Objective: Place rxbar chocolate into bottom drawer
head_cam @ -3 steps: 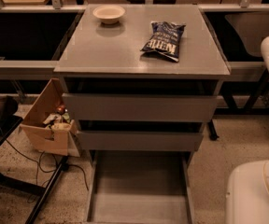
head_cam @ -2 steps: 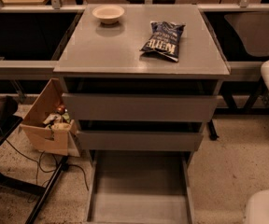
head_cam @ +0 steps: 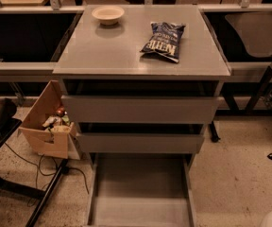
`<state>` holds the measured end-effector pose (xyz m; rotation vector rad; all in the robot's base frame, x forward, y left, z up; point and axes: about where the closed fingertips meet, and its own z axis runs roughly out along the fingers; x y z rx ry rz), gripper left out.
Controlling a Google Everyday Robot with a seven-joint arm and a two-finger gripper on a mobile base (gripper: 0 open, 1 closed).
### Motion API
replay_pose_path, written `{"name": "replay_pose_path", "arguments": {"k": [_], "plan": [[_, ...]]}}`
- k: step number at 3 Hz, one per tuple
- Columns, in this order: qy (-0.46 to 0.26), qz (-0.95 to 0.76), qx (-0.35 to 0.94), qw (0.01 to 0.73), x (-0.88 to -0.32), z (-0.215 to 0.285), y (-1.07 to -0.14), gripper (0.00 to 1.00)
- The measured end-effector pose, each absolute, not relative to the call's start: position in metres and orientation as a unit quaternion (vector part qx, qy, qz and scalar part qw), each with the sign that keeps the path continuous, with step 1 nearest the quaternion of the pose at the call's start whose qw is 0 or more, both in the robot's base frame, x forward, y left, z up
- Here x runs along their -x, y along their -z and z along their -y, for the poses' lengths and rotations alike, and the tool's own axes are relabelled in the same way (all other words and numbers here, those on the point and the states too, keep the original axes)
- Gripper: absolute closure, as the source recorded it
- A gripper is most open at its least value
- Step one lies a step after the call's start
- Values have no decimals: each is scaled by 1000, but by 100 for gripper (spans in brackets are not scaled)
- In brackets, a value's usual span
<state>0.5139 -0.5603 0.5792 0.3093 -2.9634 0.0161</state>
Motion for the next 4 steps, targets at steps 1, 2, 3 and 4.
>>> {"name": "replay_pose_path", "arguments": {"k": [1,2,3,4], "plan": [[-18,992,-109,66,-526,561,-577,100],[-20,992,-107,69,-516,563,-548,100],[7,988,-125,91,-467,568,-485,100],[120,967,-207,91,-404,530,-390,100]]}}
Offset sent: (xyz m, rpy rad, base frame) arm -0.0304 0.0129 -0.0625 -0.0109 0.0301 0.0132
